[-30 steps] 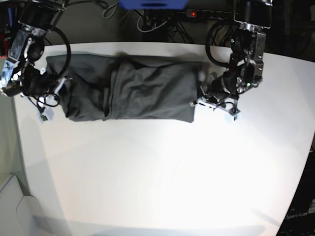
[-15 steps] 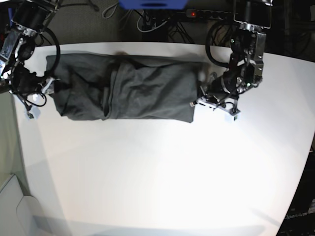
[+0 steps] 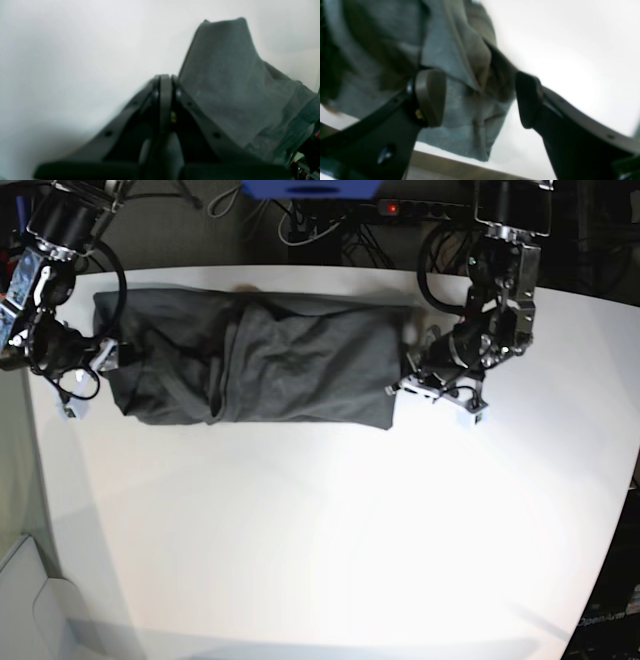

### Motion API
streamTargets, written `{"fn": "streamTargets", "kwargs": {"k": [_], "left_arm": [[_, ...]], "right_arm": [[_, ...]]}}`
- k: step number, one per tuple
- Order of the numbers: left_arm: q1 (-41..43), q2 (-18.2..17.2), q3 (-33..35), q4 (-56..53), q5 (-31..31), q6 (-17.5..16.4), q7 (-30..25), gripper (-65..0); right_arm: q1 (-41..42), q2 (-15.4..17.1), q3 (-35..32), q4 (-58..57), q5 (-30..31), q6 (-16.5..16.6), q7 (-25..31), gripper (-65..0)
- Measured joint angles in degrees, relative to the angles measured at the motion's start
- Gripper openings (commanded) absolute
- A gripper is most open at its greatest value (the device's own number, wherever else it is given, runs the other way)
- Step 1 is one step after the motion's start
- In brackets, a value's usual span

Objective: Layout the t-shirt on the table in an organized manner, then fold the t-shirt properly
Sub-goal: 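Hold both ends of the bundle with both grippers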

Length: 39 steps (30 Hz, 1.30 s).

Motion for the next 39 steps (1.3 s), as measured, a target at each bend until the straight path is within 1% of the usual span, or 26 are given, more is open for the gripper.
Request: {"fn": "streamTargets", "kwargs": {"k": [2,4,13,19,22,23,25,27,32,33,39], "left_arm": [[0.02,0.02,0.02,0.0,0.02,0.02,0.0,-64.7],[0.04,0.0,0.0,0.0,0.0,0.02,0.09,-64.7],[0.04,0.02,0.0,0.0,0.0,0.0,0.07,-64.7],[0.04,0.02,0.0,0.0,0.0,0.0,0.09,-64.7],[0.04,0.02,0.0,0.0,0.0,0.0,0.07,-64.7],[0.04,0.02,0.0,-0.02,0.0,0.02,0.07,-64.7],[0.04,0.02,0.0,-0.02,0.0,0.0,0.07,-64.7],[0.04,0.02,0.0,-0.09,0.0,0.02,0.04,-64.7],[0.04,0.02,0.0,-0.17,-0.09,0.0,0.07,-64.7],[0.04,0.02,0.0,-0.17,-0.13,0.0,0.04,-64.7],[0.04,0.02,0.0,-0.17,-0.13,0.0,0.04,-64.7]], "right_arm": [[0.59,0.79,0.02,-2.89,1.16,0.02,2.05,-20.6],[0.87,0.92,0.28,-4.33,1.22,0.02,3.98,-20.6],[0.9,0.81,0.35,-4.76,1.25,0.02,4.26,-20.6],[1.09,-0.24,0.55,-4.79,1.2,0.0,4.76,-20.6],[1.33,-1.27,0.57,-4.76,1.22,0.0,5.53,-21.1],[1.36,-1.49,0.55,-4.76,1.25,0.0,5.62,-22.5],[1.33,-1.92,0.55,-4.76,1.49,0.0,6.14,-29.0],[1.33,-2.71,0.59,-4.76,1.7,0.0,6.43,-37.6],[1.27,-3.63,0.2,-5.16,2.58,0.02,5.97,-64.2],[1.22,-3.63,0.15,-5.2,2.75,0.02,5.97,-65.0],[1.22,-3.54,0.17,-5.07,2.73,0.02,5.9,-65.0]]}}
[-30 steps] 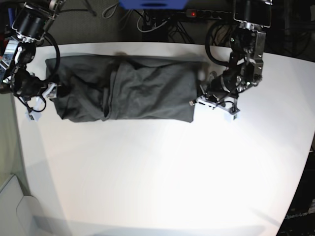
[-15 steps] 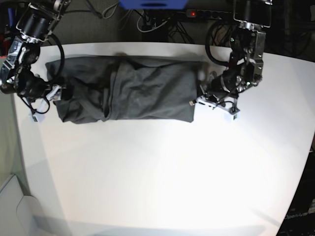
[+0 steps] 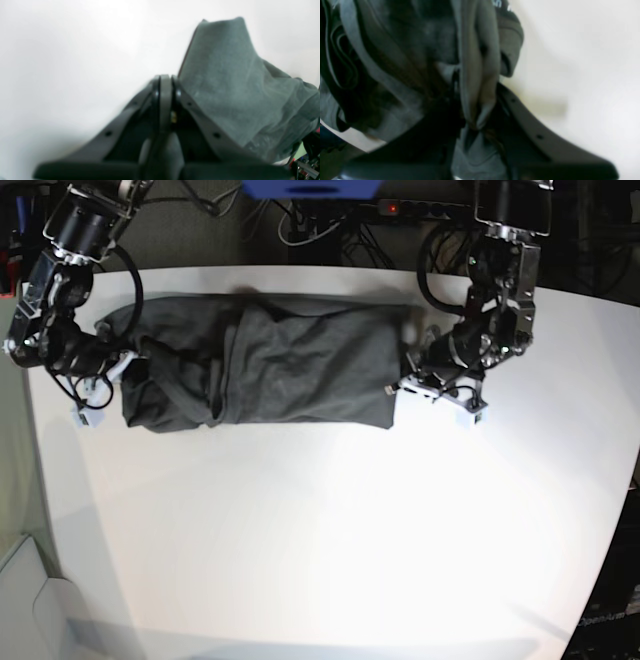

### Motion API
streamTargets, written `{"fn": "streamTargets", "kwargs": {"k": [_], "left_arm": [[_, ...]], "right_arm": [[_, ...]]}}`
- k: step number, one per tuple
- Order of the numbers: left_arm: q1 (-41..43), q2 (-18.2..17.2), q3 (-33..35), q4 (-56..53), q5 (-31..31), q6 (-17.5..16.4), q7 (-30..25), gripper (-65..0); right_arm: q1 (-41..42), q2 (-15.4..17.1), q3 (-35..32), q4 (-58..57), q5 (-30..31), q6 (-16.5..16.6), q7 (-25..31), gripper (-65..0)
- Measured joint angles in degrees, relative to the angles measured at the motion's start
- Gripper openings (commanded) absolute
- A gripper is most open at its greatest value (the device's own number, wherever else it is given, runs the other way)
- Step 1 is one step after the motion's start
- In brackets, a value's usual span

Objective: Layout the t-shirt on the table in an organized manner, then fold the t-shirt properly
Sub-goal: 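Hold both ends of the bundle with both grippers, then fold the right gripper's end over toward the left gripper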

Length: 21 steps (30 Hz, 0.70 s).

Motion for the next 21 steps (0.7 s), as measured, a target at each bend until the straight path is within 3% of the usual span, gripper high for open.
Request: {"fn": "streamTargets", "kwargs": {"k": [7,15,21], "left_arm": [[0.0,0.02,-0.11,0.26,0.04,0.0,0.13,-64.7],[0.35,-0.02,0.11,2.1,0.63,0.48,1.29,-64.7],[1.73,0.0,0.04,4.17,1.05,0.72,2.23,-64.7]], "right_arm": [[0.22,-0.83,-0.02,5.27,-2.45,-0.02,-4.28,-65.0],[0.07,-1.9,-0.55,12.44,-2.34,-0.02,-4.52,-65.0],[-1.49,-2.29,-4.92,19.67,-2.25,-0.04,-4.61,-65.0]]}}
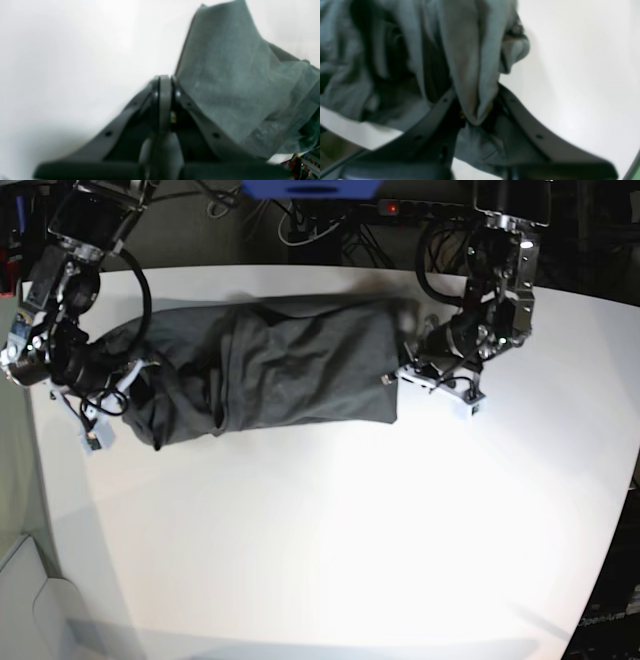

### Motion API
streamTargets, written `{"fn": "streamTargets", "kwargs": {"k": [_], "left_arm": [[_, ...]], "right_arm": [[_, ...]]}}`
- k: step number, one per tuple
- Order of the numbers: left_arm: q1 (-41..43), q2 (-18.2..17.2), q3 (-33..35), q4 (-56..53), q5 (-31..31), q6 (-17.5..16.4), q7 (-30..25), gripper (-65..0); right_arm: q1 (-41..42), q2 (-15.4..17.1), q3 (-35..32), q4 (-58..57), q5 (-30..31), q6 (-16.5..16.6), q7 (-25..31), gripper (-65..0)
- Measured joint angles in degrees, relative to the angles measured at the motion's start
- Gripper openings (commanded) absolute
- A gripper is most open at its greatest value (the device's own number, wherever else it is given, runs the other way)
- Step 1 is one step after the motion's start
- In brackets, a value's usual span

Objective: Layout the t-shirt on the table in an organized manner, then fold the t-shirt properly
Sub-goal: 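Fold the right gripper's end over toward the left gripper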

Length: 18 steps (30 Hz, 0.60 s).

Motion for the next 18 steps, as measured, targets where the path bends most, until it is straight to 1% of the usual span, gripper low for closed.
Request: {"fn": "streamTargets", "kwargs": {"k": [4,7,8,11,14,16,18], "left_arm": [[0.0,0.0,-0.09,0.0,0.22,0.15,-0.04,-64.7],[-0.02,0.0,-0.09,0.0,0.2,0.15,-0.04,-64.7],[0.0,0.0,-0.09,0.0,0.2,0.15,-0.07,-64.7],[-0.02,-0.17,-0.09,0.0,0.2,0.15,-0.04,-64.7],[-0.02,-0.35,-0.09,0.0,0.11,0.13,-0.02,-64.7],[0.15,-0.28,-1.95,0.0,-1.33,0.0,0.66,-64.7],[0.44,-0.37,-5.44,-0.02,-3.15,-0.22,0.61,-64.7]], "right_arm": [[-2.75,-3.04,-1.75,7.1,-0.63,0.0,-2.05,-65.0],[-2.84,-4.22,-4.33,11.39,-0.37,0.02,-2.34,-65.0],[-2.8,-4.39,-5.09,12.09,0.33,0.02,-2.75,-65.0],[-2.91,-5.92,-7.37,12.85,-0.7,0.02,-4.7,-65.0],[-2.8,-7.08,-9.94,13.31,-0.37,0.02,-4.59,-65.0],[-2.78,-7.76,-11.23,13.33,-0.24,0.04,-4.39,-65.0],[-2.82,-8.17,-12.72,13.31,-0.61,0.02,-4.61,-65.0]]}}
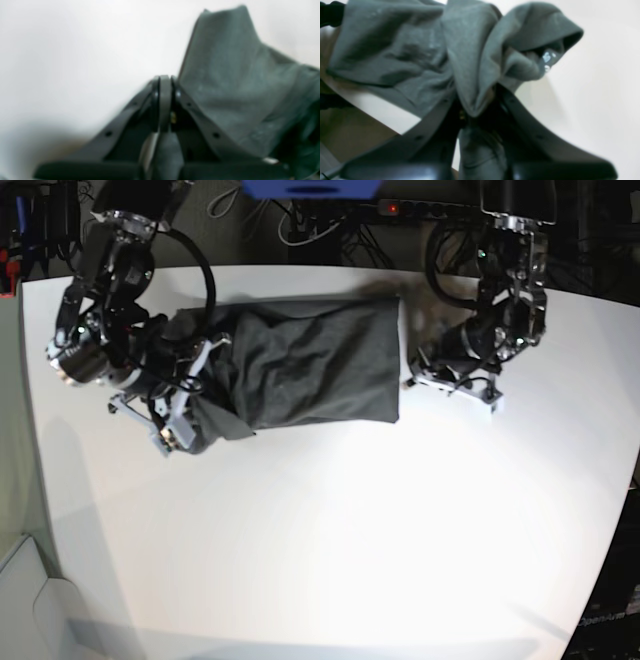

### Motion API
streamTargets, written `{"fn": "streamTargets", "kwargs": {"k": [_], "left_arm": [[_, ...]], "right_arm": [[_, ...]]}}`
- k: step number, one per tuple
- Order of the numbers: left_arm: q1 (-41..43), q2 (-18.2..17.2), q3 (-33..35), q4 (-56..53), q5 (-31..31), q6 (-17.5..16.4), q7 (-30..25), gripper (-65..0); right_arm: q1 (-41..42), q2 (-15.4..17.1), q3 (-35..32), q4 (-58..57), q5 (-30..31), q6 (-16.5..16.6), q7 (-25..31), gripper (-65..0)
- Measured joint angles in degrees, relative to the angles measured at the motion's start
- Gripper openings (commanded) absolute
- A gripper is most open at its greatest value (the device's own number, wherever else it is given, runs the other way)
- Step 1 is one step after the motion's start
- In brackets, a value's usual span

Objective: Layout the t-shirt on the table in an organized manner, then fold the t-shirt properly
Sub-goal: 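Fold the right gripper's end over toward the left gripper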

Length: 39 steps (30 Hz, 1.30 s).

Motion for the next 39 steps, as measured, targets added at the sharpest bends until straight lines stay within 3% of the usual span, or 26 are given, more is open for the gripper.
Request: {"fn": "streamTargets", "kwargs": {"k": [6,12,22,24,30,39], "left_arm": [[1.16,-3.69,-2.97,-0.02,-5.07,-0.07,-0.09,-64.7],[3.43,-5.79,-3.54,-0.09,-6.32,0.22,-0.61,-64.7],[2.97,-5.2,-6.84,-2.58,-7.61,-0.09,-0.85,-64.7],[1.46,-3.85,-6.8,-3.39,-7.37,1.57,-1.51,-64.7],[-0.59,-3.76,-0.96,-4.13,-7.37,3.65,-2.8,-64.7],[-2.84,-1.62,2.36,-8.07,-9.35,2.54,-4.26,-64.7]], "right_arm": [[0.02,-0.66,-4.9,0.02,8.44,0.0,-0.15,-65.0],[0.22,-0.48,-5.7,0.02,8.44,0.0,-0.24,-65.0],[0.79,-2.75,-5.79,0.02,8.44,0.0,-0.37,-65.0],[0.76,-3.58,-5.79,0.02,8.41,0.0,-0.39,-65.0],[0.59,-5.14,-7.69,0.02,8.2,0.0,-0.33,-65.0],[0.17,-6.69,-15.72,-0.15,8.24,0.0,0.26,-65.0]]}}
